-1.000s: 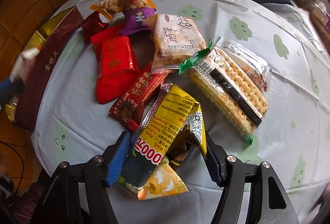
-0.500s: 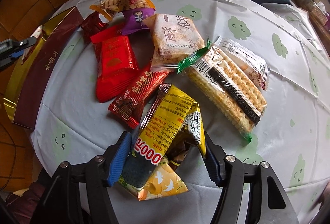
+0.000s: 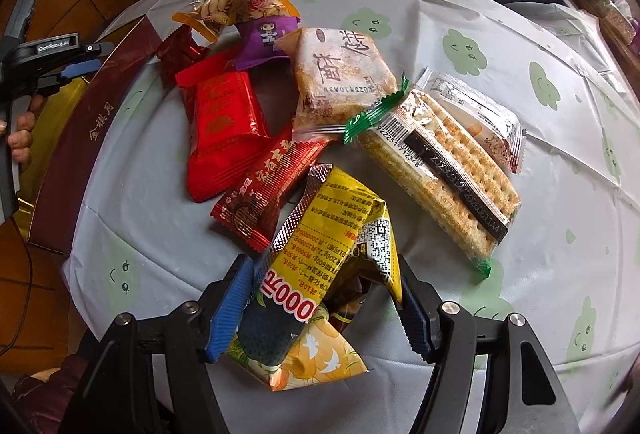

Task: Organize snacks
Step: 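Place the white packet in the gold tray with the left tool while the right tool holds the yellow packet, then lower the yellow packet into the gold tray and open the right tool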

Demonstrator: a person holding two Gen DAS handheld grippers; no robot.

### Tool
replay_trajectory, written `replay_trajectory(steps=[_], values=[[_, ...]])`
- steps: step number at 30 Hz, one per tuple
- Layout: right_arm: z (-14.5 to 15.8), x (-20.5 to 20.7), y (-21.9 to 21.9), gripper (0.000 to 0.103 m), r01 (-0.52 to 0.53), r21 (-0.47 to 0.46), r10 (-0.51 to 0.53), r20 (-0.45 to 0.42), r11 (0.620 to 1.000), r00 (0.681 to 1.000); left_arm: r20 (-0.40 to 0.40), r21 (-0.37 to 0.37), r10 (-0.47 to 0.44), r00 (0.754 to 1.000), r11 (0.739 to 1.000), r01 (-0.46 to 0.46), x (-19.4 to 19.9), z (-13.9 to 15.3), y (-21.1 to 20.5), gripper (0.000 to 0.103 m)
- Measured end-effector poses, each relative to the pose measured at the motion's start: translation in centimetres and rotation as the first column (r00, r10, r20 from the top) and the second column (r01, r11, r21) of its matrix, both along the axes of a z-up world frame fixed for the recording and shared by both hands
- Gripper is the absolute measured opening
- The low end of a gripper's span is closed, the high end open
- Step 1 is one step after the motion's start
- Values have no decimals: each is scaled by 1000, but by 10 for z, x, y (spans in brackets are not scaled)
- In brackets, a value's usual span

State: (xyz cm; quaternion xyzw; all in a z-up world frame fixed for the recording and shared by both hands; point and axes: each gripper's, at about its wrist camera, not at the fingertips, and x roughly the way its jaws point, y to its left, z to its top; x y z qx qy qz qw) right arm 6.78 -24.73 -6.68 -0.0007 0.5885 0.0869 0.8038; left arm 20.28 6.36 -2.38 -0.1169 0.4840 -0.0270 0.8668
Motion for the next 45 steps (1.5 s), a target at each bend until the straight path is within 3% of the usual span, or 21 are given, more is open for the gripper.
replay_trajectory(steps=[10, 18, 21, 29, 37, 45], values=[[2, 1, -11, 70, 47, 62, -47, -1, 997, 999, 124, 79, -58, 991, 996, 49, -76, 24, -7, 39], [5, -9, -9, 59, 43, 7, -43, 12, 999, 999, 111, 68, -96, 989, 994, 89, -120, 21, -12, 39], [9, -19, -10, 51, 51, 3, -51, 2, 999, 999, 116, 66, -93, 989, 994, 86, -133, 22, -9, 39], [14, -47, -4, 48, 47, 16, -47, 20, 999, 999, 116, 119, -91, 989, 990, 77, -146, 18, -4, 39], [43, -47, 54, 48, -73, 109, 60, 113, 991, 992, 121, 143, -3, 993, 990, -14, -151, 17, 19, 39], [79, -14, 141, 48, -242, 177, 202, 217, 954, 955, 141, 136, 62, 988, 987, -81, -156, 21, 39, 39]])
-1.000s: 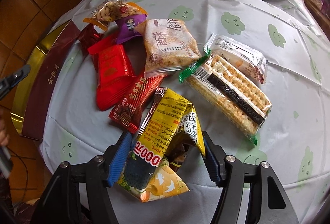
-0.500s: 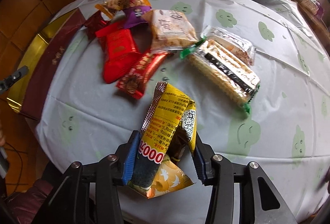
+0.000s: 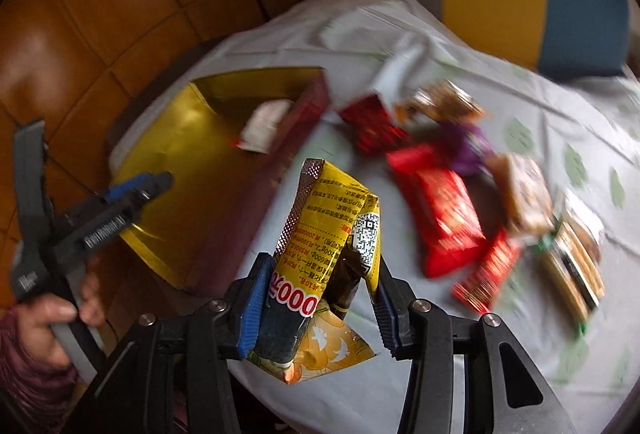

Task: Organize snacks
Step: 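Lower the yellow packet into the gold tray and open the right tool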

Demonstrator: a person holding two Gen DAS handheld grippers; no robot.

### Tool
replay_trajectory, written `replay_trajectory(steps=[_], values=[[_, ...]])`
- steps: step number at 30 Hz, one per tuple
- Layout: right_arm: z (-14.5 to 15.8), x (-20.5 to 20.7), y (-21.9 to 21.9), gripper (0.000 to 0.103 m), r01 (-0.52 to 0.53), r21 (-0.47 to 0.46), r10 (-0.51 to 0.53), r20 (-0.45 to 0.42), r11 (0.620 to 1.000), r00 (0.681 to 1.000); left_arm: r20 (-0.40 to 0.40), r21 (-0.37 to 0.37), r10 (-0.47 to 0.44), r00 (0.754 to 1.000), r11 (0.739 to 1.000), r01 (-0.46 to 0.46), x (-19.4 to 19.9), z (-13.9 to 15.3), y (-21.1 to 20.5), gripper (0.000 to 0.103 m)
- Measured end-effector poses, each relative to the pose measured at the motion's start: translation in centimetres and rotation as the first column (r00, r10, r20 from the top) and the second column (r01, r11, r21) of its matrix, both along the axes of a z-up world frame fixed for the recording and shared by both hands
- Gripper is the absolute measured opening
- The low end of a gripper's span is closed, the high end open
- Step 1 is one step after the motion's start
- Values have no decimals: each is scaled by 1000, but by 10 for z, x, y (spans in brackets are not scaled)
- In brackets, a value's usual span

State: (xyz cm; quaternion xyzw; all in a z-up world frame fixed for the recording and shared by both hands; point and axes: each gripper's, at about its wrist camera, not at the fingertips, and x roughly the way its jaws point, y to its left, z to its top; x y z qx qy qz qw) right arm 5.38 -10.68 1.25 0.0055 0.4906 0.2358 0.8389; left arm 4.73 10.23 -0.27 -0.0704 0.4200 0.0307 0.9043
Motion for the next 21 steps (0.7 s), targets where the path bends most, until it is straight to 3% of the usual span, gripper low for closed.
replay_trajectory(steps=[5, 10, 15, 21], values=[[6, 27, 54, 48, -92, 5, 92, 24, 996, 995, 7, -9, 50, 999, 999, -50, -3, 1, 18, 39], [-9, 54, 92, 50, -128, -35, 128, 7, 991, 992, -6, -12, 91, 996, 996, -91, -4, -4, 36, 39], [-25, 69, 109, 53, -119, -77, 120, 9, 990, 993, -29, -18, 103, 994, 994, -104, -3, -14, 43, 39], [-20, 61, 95, 54, -83, -43, 84, 29, 996, 996, -31, -25, 91, 995, 995, -92, -2, -17, 41, 39]])
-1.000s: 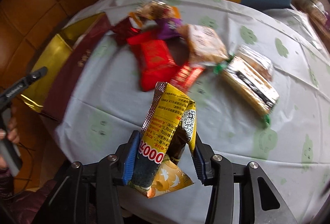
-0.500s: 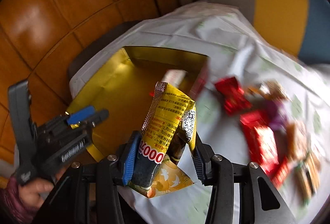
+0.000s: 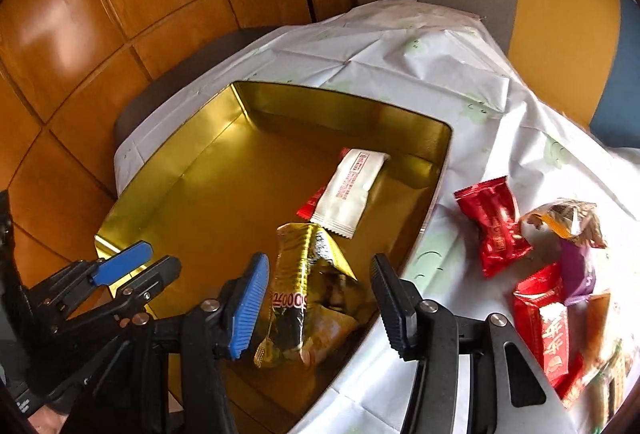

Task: Organize snacks
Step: 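Lower the yellow packet into the gold tray and open the right tool, then grasp the clear bag of nuts from the snack pile with the left tool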

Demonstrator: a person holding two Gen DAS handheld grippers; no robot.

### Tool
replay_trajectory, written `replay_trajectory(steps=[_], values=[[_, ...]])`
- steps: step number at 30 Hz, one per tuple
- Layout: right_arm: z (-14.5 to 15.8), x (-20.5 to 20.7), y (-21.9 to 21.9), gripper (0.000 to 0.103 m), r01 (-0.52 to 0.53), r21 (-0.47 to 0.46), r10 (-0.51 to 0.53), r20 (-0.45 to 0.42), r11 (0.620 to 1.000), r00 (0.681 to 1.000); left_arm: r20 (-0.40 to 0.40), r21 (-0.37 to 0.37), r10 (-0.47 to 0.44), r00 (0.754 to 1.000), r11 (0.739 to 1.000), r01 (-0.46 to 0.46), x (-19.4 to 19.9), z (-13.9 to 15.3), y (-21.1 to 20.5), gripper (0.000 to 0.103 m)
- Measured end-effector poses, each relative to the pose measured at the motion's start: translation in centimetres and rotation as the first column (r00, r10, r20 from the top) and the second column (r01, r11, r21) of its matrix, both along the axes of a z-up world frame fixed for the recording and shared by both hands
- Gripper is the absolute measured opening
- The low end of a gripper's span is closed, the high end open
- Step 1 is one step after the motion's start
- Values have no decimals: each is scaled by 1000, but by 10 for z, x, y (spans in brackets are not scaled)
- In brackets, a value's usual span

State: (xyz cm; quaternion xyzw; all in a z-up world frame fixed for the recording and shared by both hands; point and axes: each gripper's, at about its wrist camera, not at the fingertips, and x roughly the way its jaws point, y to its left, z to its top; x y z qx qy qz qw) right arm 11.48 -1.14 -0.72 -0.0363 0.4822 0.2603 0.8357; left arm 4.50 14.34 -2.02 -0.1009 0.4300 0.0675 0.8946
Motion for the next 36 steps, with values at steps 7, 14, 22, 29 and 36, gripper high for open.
replay_trajectory(steps=[7, 14, 22, 29, 36], values=[[10, -10, -30, 59, 61, 67, -62, 24, 996, 998, 12, 17, -31, 999, 999, 31, -3, 5, -9, 39], [15, -27, -62, 62, 110, 51, -112, 47, 993, 993, 39, 41, -78, 996, 996, 76, -5, 17, -23, 39], [9, -36, -106, 64, 170, 17, -170, 35, 985, 985, 37, 68, -141, 989, 988, 138, -9, 22, -47, 39], [8, -43, -140, 74, 210, -11, -209, 43, 978, 977, 35, 89, -180, 983, 980, 177, -11, 24, -63, 39], [11, -46, -176, 86, 261, -60, -257, 65, 964, 964, 40, 132, -218, 975, 968, 211, -14, 29, -78, 39]])
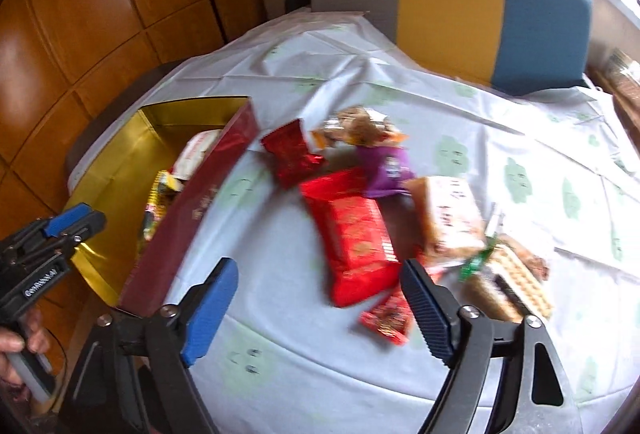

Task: Organize snacks
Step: 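Grasp the clear bag of nuts from the snack pile with the left tool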

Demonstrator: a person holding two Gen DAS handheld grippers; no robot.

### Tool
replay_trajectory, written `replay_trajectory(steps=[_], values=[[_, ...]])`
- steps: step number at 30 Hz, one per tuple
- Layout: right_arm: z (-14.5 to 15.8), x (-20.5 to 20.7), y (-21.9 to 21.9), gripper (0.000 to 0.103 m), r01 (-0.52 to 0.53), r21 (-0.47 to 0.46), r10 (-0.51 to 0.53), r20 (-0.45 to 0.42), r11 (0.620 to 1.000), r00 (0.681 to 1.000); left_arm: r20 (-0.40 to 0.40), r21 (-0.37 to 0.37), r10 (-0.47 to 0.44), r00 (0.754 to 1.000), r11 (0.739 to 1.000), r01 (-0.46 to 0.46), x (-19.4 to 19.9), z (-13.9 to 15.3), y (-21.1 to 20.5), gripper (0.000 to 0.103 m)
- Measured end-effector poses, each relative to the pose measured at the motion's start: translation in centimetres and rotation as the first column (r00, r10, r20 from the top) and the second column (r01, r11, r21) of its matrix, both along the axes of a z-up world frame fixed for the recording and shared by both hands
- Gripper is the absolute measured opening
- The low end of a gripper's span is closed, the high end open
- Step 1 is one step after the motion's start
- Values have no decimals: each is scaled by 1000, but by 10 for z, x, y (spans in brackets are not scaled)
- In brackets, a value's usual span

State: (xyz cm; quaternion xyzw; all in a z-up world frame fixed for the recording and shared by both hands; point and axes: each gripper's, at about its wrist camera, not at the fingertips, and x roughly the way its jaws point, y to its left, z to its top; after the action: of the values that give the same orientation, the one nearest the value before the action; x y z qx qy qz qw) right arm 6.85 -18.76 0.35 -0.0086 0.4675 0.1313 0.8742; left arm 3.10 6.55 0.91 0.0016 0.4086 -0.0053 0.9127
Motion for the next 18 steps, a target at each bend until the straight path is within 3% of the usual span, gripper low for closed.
replay_trajectory(steps=[10, 18], values=[[7, 7, -87, 86, 167, -38, -168, -1, 985, 986, 16, 48, -50, 999, 998, 49, -2, 6, -18, 39], [1, 20, -144, 88, 325, -17, -326, -25, 945, 945, 10, 87, -92, 996, 992, 91, 0, 8, -37, 39]])
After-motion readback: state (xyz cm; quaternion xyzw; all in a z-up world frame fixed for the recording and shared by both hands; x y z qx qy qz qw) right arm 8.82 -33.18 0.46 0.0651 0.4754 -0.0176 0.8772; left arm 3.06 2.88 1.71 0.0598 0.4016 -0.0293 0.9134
